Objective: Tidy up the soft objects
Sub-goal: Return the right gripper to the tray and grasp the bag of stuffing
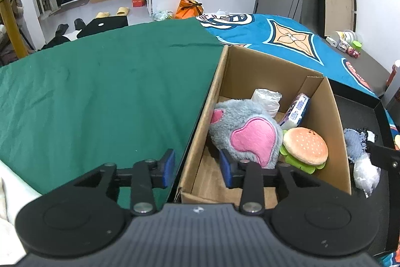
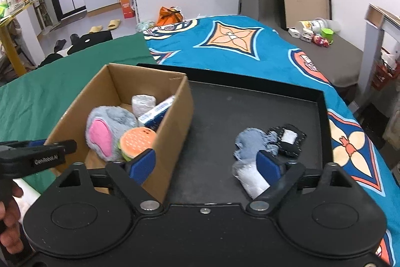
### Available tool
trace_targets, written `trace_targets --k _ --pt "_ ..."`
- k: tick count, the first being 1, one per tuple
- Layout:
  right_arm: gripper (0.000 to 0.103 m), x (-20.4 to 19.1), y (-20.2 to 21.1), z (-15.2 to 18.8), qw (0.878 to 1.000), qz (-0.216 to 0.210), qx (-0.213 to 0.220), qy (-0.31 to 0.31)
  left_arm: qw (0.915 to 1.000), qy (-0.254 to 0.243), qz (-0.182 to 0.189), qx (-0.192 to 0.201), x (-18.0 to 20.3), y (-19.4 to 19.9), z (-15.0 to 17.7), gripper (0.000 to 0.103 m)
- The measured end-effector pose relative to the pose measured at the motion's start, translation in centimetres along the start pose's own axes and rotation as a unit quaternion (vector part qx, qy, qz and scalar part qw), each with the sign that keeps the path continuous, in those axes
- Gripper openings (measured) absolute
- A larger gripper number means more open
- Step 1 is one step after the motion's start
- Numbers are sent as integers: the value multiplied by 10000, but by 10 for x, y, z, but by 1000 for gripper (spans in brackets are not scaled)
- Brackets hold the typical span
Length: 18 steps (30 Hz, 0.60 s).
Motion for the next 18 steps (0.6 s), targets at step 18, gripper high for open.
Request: trace_targets --k 18 --pt "92 48 -40 31 9980 103 -346 -514 9972 -652 -354 -12 30 -11 10 64"
Point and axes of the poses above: each gripper's, at about its wrist camera, not at the fingertips, and y roughly against the way its jaws point, x to its right, z to its underside, the point moved 1 cm from there along -y, roughly the way its jaws point, and after that the axes turned 4 degrees about z, right-handed, at the moved point
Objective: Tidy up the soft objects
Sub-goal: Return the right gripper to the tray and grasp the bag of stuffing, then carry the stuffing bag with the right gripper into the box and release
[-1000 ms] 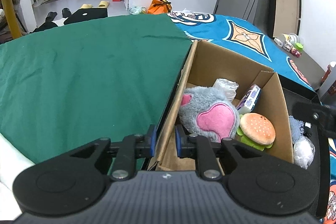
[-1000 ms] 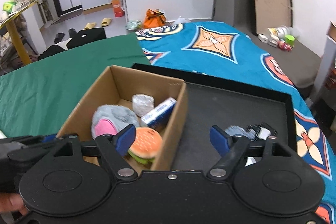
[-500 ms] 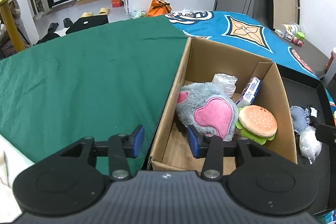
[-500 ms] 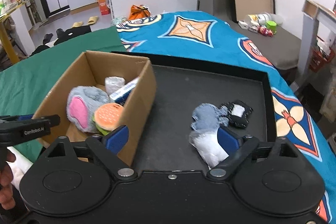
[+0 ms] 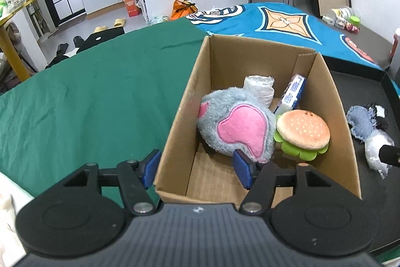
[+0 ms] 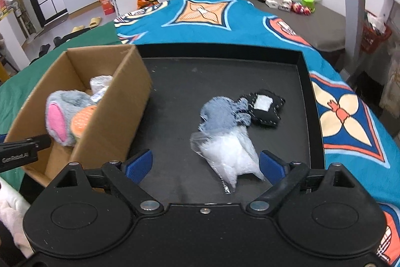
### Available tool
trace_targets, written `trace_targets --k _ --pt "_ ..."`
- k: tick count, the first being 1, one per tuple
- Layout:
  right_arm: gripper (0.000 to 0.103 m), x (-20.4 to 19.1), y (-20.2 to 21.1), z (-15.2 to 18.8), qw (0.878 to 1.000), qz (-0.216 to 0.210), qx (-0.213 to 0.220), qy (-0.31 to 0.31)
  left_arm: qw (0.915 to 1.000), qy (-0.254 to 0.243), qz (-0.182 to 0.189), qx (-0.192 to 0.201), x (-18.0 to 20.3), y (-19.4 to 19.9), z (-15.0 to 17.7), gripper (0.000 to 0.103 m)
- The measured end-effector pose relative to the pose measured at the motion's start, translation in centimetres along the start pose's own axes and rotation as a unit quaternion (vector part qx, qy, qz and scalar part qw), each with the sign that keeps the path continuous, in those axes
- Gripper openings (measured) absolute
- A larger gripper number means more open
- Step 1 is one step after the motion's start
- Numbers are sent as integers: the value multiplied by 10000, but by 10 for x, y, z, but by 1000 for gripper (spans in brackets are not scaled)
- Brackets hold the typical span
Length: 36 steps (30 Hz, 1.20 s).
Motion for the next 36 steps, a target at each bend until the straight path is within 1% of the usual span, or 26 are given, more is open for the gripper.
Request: trace_targets --k 10,16,18,19,20,21,22,26,36 --pt "91 16 -30 5 9994 97 -179 -272 9996 -212 -194 -47 8 -6 2 67" --pt "89 15 -43 5 9995 50 -211 -233 9994 -234 -255 -56 11 -8 1 67" --pt "84 14 -49 7 9996 52 -239 -151 9993 -245 -265 -62 11 -9 1 67" --pt "76 14 -51 8 9995 114 -259 -105 9993 -250 -266 -62 11 -9 1 67" --pt "63 13 -51 8 9995 186 -236 -56 9993 -254 -268 -63 12 -9 2 67" --pt "55 13 -50 8 9995 233 -217 11 9993 -259 -268 -64 12 -9 1 67" --pt "44 14 -49 8 9994 255 -221 60 9993 -264 -262 -65 13 -9 2 67" --pt "39 18 -42 8 9993 243 -272 -34 9993 -268 -261 -54 12 -7 2 67" --pt "37 16 -14 7 9997 212 -110 -72 9994 -274 -221 39 12 0 1 67"
Point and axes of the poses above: each gripper's, at about its wrist camera, not at the fingertips, and y roughly against the way its jaws point, x to its right, z to its underside, the point moved 1 cm from there along -y, roughly the way its jaws point, and after that the axes turned 4 degrees about z, right-handed, at the moved point
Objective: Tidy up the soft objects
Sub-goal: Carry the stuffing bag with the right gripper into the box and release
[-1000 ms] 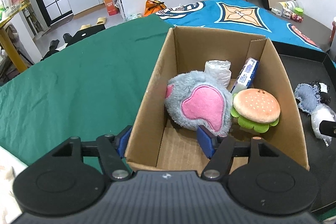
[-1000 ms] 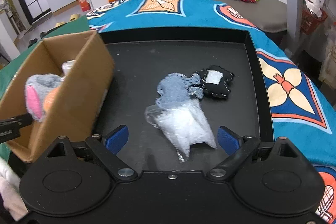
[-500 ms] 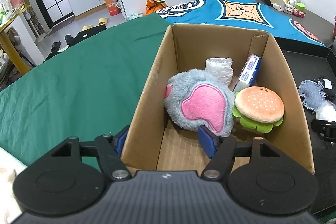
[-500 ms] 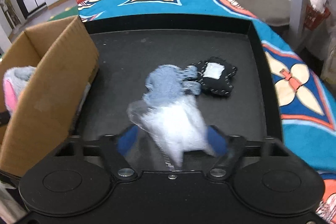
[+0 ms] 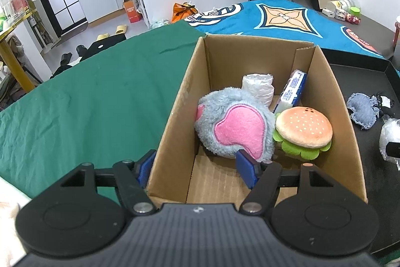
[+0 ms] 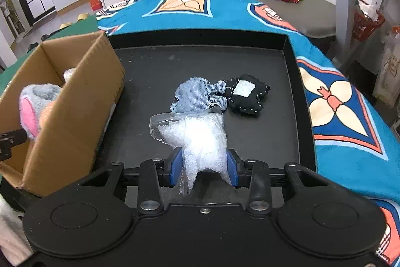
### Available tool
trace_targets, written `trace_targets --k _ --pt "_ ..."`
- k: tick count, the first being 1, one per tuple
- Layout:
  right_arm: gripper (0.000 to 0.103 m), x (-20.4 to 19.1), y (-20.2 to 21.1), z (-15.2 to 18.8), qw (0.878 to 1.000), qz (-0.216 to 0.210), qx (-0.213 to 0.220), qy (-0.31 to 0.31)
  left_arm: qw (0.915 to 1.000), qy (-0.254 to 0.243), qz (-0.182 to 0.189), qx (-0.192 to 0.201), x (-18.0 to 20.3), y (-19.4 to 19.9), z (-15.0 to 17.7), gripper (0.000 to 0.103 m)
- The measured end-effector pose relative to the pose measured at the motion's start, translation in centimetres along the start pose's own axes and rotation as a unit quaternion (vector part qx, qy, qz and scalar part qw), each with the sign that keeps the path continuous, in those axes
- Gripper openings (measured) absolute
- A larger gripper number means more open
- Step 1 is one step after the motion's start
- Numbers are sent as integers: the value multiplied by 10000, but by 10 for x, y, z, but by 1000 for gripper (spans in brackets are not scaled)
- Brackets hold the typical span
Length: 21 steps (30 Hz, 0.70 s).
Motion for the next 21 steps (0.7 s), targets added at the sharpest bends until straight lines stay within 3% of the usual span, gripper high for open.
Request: trace_targets --k 13,21 --pt "37 -12 40 -16 9991 -121 413 58 9994 137 212 217 -10 15 -3 67" --pt "37 -31 66 -27 9969 -244 712 229 9979 323 531 209 -23 23 -6 66"
Point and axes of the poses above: each gripper's, at about its wrist camera, not at the fingertips, and y roughly against the way its jaws point, x to its right, z to its underside, the point moved 1 cm from there along -y, roughly the way its jaws point, and after that the axes turned 4 degrees about z, right-handed, at the moved point
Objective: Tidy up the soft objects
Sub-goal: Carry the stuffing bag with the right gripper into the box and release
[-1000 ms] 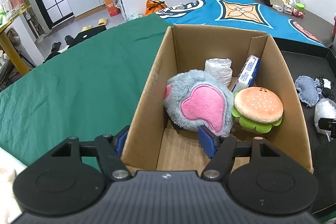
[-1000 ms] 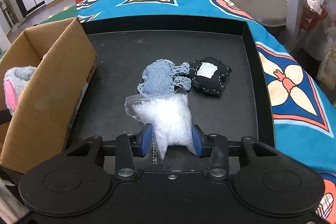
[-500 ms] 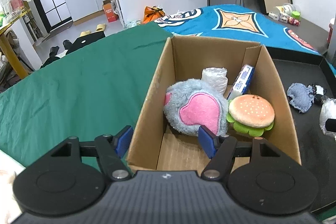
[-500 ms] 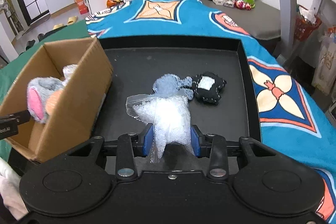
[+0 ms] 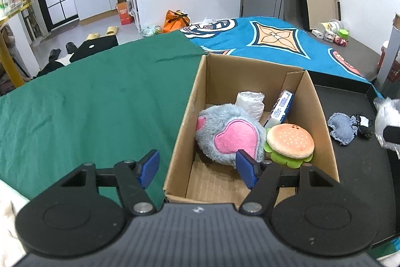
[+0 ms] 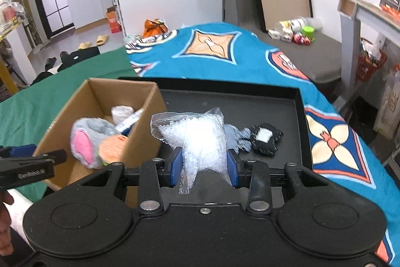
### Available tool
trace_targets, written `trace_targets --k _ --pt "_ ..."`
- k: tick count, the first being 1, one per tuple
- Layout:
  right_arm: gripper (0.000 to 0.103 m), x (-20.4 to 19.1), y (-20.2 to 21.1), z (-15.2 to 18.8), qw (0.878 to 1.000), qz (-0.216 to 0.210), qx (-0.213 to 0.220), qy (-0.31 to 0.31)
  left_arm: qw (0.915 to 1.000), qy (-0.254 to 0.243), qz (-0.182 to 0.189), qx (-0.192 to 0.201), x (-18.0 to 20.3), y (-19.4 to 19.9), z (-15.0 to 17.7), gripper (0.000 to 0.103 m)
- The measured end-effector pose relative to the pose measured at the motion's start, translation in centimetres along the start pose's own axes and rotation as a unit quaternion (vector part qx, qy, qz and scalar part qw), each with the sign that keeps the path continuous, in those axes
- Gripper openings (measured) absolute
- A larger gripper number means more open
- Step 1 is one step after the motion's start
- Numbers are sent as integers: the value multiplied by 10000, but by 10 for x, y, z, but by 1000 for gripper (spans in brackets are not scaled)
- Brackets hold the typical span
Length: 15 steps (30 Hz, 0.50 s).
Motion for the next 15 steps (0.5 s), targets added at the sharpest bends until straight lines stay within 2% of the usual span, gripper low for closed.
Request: trace_targets --k 7,15 --pt "37 -19 14 -12 9996 -127 198 131 10000 24 62 30 -4 2 0 60" --pt "37 -41 22 -20 9989 -252 275 270 9997 187 175 -25 -14 -1 1 39"
Point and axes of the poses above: each gripper's, at about its wrist camera, not at the fingertips, and y roughly against the way its jaws point, x to its right, z to its underside, the point moved 1 cm from there along -y, roughly the way its jaws point, and after that the axes turned 4 degrees about z, right-handed, at the moved point
